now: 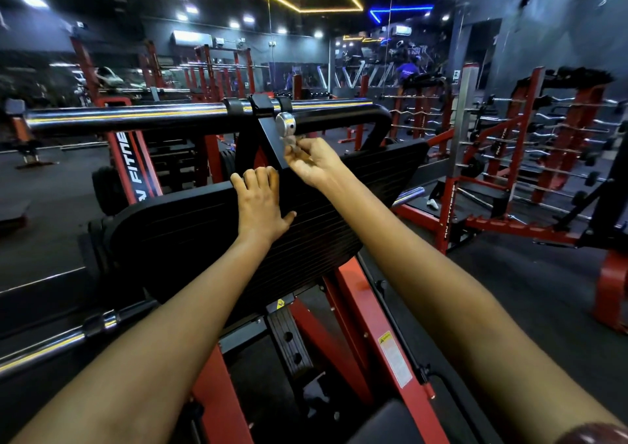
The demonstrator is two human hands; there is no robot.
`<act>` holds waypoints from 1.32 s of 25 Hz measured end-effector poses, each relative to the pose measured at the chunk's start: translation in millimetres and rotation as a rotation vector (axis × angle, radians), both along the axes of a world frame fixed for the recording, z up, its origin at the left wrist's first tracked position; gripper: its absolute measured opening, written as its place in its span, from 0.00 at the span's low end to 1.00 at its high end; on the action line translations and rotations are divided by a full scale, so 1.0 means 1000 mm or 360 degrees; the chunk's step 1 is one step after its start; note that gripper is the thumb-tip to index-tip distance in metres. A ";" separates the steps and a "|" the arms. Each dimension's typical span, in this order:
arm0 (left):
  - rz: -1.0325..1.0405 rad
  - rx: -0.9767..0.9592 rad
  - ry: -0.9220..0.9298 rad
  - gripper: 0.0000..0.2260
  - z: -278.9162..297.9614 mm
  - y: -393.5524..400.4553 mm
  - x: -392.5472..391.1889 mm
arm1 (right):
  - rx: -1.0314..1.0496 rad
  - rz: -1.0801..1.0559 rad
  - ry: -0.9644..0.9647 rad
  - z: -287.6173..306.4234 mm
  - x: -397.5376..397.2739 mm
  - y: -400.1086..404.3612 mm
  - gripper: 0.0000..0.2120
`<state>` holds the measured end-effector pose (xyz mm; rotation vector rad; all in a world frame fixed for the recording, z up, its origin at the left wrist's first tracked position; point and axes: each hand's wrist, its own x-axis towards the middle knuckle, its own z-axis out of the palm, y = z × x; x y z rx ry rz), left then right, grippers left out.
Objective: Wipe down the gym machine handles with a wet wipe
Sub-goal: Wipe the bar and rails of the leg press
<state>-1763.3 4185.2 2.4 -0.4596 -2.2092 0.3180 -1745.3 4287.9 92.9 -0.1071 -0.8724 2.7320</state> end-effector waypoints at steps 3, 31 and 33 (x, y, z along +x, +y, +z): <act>-0.0010 -0.0012 0.0003 0.41 -0.001 0.000 -0.002 | -0.0159 -0.0045 -0.0012 0.005 -0.004 0.008 0.16; -0.0018 0.0057 0.0170 0.40 -0.008 0.006 -0.008 | 0.2744 -0.1795 -0.0308 0.024 0.003 0.185 0.14; -0.0002 0.0055 0.0182 0.40 -0.008 0.006 -0.010 | 0.2512 -0.1761 -0.0466 0.021 -0.002 0.192 0.14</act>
